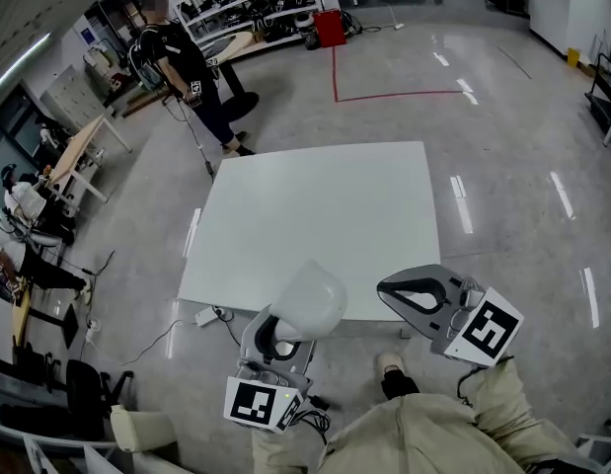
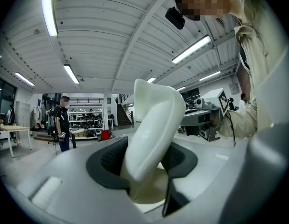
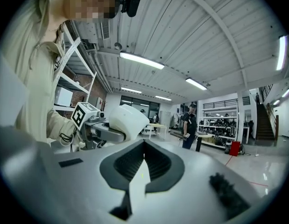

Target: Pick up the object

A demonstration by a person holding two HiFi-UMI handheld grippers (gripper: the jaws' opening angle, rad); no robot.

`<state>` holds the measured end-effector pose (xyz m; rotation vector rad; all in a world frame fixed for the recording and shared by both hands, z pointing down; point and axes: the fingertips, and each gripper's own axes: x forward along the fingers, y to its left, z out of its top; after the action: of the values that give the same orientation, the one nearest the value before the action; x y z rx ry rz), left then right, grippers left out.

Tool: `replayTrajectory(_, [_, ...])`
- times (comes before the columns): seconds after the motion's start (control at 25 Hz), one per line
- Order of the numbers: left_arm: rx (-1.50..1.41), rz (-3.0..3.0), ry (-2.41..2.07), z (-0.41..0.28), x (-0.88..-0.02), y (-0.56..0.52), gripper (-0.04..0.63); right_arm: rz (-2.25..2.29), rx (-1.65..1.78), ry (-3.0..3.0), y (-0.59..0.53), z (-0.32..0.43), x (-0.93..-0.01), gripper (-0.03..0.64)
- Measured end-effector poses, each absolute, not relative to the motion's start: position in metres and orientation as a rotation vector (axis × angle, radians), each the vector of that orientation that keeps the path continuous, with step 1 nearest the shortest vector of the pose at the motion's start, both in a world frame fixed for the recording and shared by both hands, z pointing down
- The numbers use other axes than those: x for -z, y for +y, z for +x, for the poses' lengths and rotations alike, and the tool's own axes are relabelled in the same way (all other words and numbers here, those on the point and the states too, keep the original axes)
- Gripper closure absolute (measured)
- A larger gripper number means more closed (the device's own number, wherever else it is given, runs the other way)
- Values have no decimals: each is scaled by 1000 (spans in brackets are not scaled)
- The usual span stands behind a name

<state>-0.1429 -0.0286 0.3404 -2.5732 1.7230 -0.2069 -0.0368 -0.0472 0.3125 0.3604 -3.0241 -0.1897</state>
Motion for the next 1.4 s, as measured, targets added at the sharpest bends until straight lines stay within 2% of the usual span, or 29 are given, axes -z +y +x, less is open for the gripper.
replayTrajectory(0.32, [187, -2562, 1711, -158, -339, 46, 400, 394, 235, -3030, 31, -43, -308, 614])
replayTrajectory(0.68, [158, -2593, 1621, -145, -333, 106, 400, 508, 251, -3032, 101, -28, -300, 614])
replayTrajectory(1.4, [134, -2624, 1609, -89, -324, 139, 399, 581, 240, -3030, 136, 37, -284, 614])
